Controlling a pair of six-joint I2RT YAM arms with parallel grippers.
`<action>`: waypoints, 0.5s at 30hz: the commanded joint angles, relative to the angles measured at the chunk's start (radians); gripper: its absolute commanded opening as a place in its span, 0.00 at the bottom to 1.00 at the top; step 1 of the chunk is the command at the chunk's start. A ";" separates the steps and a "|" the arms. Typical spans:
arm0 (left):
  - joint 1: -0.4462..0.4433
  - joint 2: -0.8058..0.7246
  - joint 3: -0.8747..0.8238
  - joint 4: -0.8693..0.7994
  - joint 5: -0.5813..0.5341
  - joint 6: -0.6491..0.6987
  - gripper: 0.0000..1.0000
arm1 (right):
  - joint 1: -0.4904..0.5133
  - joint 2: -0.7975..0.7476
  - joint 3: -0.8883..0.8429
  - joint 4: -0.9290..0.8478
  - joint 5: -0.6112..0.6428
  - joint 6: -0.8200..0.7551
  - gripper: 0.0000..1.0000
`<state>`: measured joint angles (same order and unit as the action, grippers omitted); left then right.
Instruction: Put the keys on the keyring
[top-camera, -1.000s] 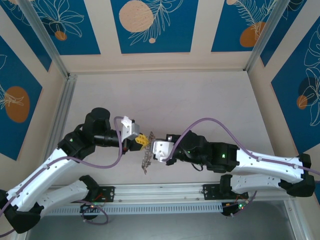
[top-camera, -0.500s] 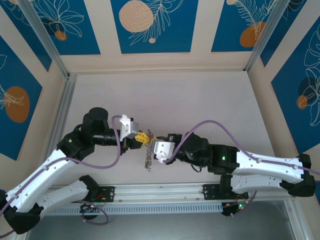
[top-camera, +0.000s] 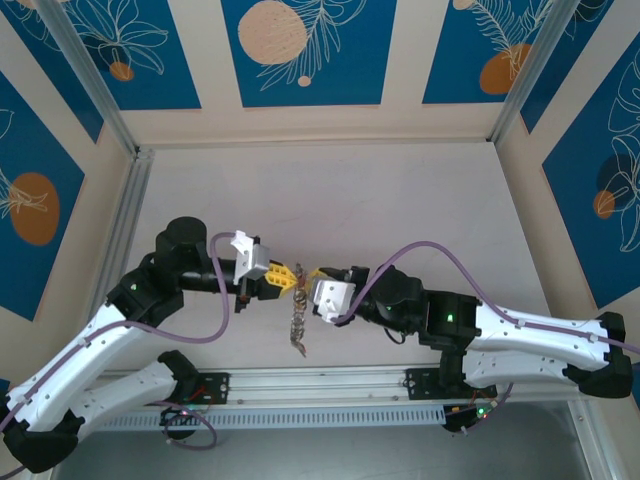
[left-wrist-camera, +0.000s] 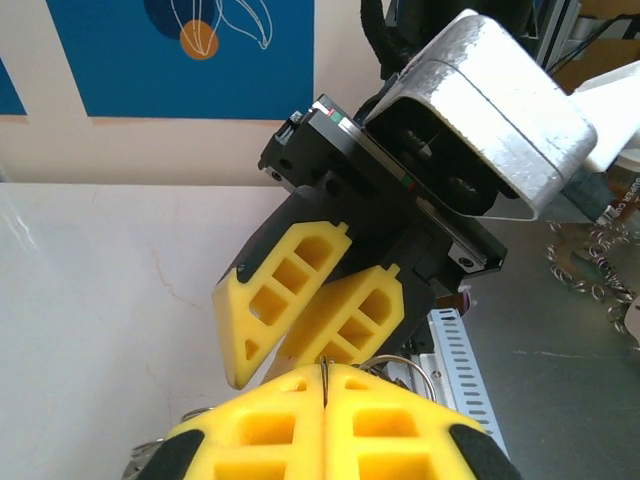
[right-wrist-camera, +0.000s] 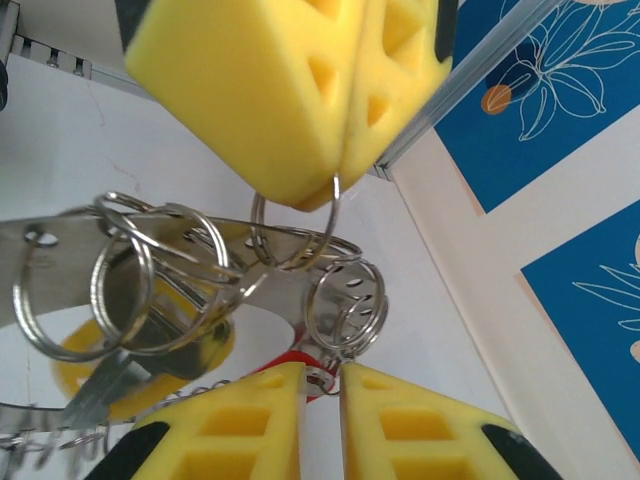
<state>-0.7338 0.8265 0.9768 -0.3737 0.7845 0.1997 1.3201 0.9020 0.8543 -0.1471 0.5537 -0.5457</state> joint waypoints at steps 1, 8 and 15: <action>-0.009 -0.020 0.008 0.058 0.043 -0.014 0.00 | -0.006 -0.051 -0.010 0.005 0.008 0.042 0.18; -0.009 -0.033 -0.006 0.074 0.071 -0.019 0.00 | -0.051 -0.229 -0.044 0.031 -0.234 0.155 0.29; -0.009 -0.043 -0.043 0.171 0.127 -0.082 0.00 | -0.235 -0.178 -0.021 0.081 -0.585 0.308 0.36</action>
<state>-0.7345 0.8043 0.9466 -0.3038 0.8494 0.1570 1.1210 0.6849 0.8215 -0.1020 0.1677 -0.3313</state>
